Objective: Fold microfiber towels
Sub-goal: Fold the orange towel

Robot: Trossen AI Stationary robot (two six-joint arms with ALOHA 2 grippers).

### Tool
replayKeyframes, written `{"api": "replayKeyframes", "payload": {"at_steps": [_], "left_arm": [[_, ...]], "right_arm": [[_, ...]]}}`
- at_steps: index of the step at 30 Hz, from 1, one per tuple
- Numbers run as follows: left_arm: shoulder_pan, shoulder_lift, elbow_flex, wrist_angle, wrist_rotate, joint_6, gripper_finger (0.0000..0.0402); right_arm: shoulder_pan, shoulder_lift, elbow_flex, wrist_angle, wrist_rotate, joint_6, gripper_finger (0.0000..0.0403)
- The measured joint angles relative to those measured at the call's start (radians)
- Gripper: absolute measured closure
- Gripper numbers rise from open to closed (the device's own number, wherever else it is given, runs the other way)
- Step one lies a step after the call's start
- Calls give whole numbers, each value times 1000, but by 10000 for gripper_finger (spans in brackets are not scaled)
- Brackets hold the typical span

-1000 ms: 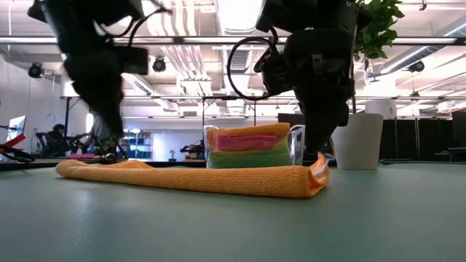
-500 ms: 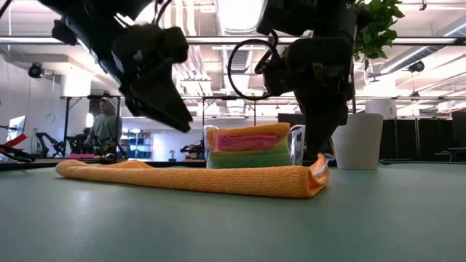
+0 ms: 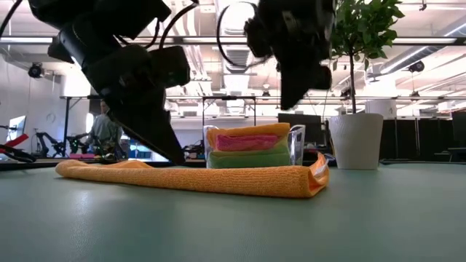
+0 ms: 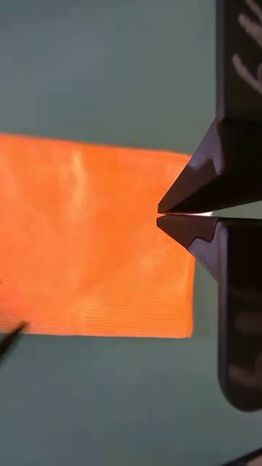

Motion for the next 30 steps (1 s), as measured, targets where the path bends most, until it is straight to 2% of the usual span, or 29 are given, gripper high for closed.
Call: {"api": "replayKeyframes", "payload": {"at_steps": [9, 13, 18, 26, 30], "left_arm": [[-38, 41, -14, -19, 22, -42, 240], [-67, 49, -20, -53, 22, -75, 240], [-115, 43, -30, -97, 42, -76, 240], [-174, 20, -31, -280, 136, -77, 240], [-201, 13, -31, -375, 193, -44, 240]], "right_arm": [[8, -1, 136, -59, 85, 9, 394], [16, -2, 150, -53, 140, 41, 394], [30, -2, 143, -55, 143, 114, 394], [98, -1, 124, -58, 144, 206, 394], [135, 2, 121, -59, 197, 249, 394]]}}
